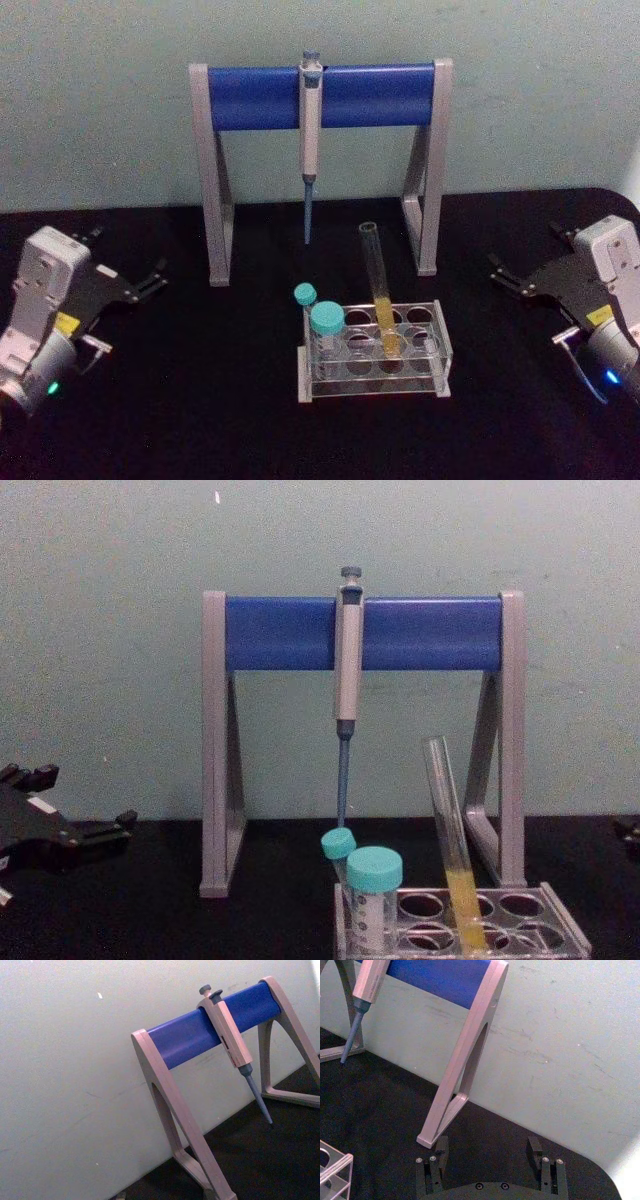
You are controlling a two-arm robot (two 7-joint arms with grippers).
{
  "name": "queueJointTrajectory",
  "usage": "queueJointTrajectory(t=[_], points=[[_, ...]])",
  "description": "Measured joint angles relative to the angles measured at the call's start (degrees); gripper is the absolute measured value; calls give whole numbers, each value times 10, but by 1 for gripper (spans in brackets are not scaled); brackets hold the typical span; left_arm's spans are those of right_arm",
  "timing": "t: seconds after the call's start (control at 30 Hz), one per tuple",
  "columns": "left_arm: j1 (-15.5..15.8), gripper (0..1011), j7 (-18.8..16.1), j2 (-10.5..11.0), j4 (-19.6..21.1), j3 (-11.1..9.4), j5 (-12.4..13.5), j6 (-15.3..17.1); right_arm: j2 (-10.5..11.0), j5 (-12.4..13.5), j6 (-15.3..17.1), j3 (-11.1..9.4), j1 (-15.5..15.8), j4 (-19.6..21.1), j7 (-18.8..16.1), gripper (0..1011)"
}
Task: Pick up the test tube from the test tube rack, shake it, then place it back into the test tube rack.
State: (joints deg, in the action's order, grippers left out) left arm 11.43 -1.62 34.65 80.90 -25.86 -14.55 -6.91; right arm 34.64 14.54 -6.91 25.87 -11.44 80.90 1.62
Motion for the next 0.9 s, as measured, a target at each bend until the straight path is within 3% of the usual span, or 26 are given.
queueJointTrajectory(t=[0.9], points=[[0, 1001, 0, 0, 0, 0, 0, 0, 0, 0, 0, 0, 0, 0, 0, 1000]])
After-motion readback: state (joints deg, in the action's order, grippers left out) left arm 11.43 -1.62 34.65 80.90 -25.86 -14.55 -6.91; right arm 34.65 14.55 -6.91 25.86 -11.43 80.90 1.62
